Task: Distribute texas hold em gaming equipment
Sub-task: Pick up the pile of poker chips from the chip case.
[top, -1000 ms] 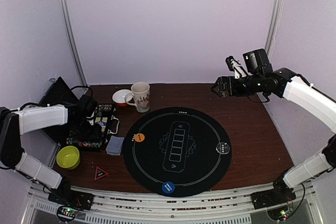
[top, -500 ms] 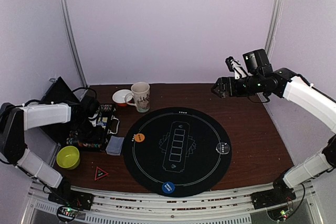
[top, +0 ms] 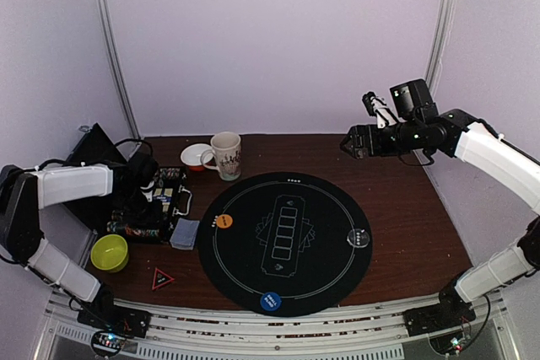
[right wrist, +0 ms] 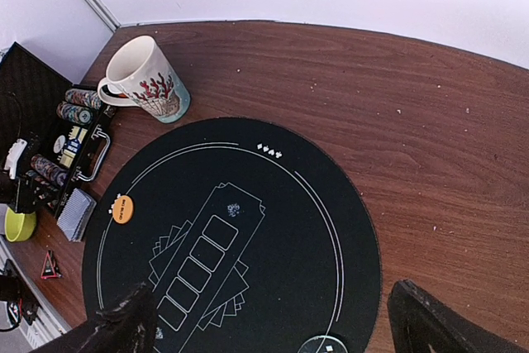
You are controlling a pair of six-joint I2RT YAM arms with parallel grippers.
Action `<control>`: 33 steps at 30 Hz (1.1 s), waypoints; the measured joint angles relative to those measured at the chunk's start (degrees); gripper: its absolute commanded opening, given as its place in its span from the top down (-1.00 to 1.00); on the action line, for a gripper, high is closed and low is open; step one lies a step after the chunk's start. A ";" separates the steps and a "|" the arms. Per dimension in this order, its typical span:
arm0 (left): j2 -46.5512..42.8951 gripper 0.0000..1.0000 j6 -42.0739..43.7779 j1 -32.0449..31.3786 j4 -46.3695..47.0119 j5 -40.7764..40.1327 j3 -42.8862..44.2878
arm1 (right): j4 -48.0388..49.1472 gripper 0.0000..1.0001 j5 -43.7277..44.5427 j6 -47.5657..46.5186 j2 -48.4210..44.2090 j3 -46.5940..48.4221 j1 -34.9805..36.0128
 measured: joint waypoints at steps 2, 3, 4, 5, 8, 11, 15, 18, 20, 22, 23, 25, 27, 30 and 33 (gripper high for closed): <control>0.00 0.03 -0.04 0.94 0.33 -0.76 -0.17 | -0.02 -1.00 0.00 0.00 0.00 0.00 0.00; 0.00 0.03 -0.07 1.25 0.33 -0.98 -0.26 | -0.02 -1.00 0.00 0.00 0.00 0.00 0.00; 0.00 0.02 -0.07 1.55 0.35 -1.05 -0.37 | -0.02 -1.00 0.00 -0.02 0.00 0.00 0.00; 0.00 0.02 -0.11 1.70 0.46 -1.01 -0.48 | -0.02 -1.00 0.00 -0.04 0.00 0.00 -0.02; -0.02 0.02 -0.20 1.77 1.01 -0.85 -0.92 | -0.04 -1.00 0.00 -0.22 0.00 0.00 -0.02; -0.02 0.02 -0.13 1.79 1.49 -0.39 -1.29 | -0.07 -1.00 0.09 -0.31 0.00 0.00 0.00; 0.57 0.03 0.26 1.99 2.23 0.68 -1.90 | -0.07 -1.00 0.31 -0.39 0.00 0.00 -0.02; 1.57 0.05 0.55 1.99 2.89 1.14 -2.40 | -0.07 -1.00 0.48 -0.39 0.00 0.00 0.00; 2.78 0.21 0.68 1.99 3.56 1.22 -2.62 | -0.07 -1.00 0.66 -0.42 0.00 0.00 0.00; 3.56 0.46 0.68 2.01 3.85 1.07 -2.62 | -0.09 -1.00 0.87 -0.42 0.00 0.00 0.00; 3.96 0.61 0.66 2.05 3.82 0.92 -2.62 | -0.09 -1.00 1.01 -0.42 0.00 0.00 -0.02; 3.82 0.96 0.68 2.03 3.74 0.74 -2.54 | -0.09 -1.00 1.09 -0.42 0.00 0.00 0.00; 3.50 1.00 0.72 2.03 3.37 0.57 -2.49 | -0.11 -1.00 1.27 -0.44 0.00 0.00 -0.02; 1.40 1.00 0.66 2.03 1.22 0.11 -1.77 | -0.44 -1.00 1.31 -0.46 0.00 0.04 0.00; -2.73 1.00 0.57 2.03 -1.75 -0.61 0.35 | -1.40 -1.00 1.29 -0.66 0.02 0.90 -0.02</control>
